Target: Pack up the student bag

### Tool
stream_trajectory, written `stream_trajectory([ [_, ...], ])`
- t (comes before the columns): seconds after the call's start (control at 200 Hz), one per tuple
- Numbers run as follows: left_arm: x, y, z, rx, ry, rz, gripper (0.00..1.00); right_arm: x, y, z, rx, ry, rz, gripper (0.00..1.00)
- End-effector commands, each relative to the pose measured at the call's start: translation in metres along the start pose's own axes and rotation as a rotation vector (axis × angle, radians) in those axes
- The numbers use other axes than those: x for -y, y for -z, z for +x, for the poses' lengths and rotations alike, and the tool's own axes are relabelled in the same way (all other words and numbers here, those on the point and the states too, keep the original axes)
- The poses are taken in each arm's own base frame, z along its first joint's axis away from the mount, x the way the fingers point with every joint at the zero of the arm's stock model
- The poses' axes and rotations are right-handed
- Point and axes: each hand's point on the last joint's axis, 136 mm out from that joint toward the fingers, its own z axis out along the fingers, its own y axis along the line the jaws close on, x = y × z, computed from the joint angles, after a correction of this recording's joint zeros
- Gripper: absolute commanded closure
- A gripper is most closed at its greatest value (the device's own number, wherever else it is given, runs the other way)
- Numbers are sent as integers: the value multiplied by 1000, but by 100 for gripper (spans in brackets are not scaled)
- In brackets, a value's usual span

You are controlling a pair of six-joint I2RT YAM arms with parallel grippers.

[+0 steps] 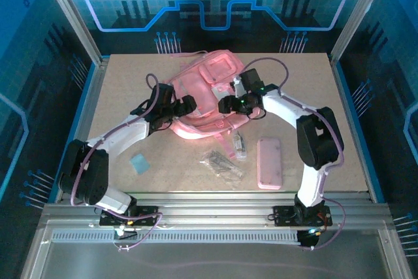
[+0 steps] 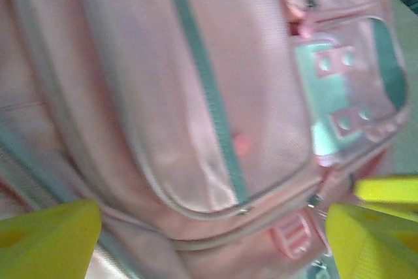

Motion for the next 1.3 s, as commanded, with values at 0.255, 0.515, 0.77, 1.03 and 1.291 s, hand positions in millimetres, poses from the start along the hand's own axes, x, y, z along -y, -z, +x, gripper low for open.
stream_trajectory([
  [0.255,29,-10,25,-106,-145,56,14,-75,-12,1,-6,68,-285,32],
  [0.515,35,-36,29,-137,-175,47,17,-35,36,21,73,-41,-305,34],
  [0.77,57,-64,48,-251,-192,12,27,61,75,41,142,-146,78,48],
  [1.03,58,-93,57,-201,-107,-134,30,102,71,16,247,-247,146,39],
  [1.291,39,-116,45,-59,-53,-282,33,113,26,-1,231,-350,91,35],
])
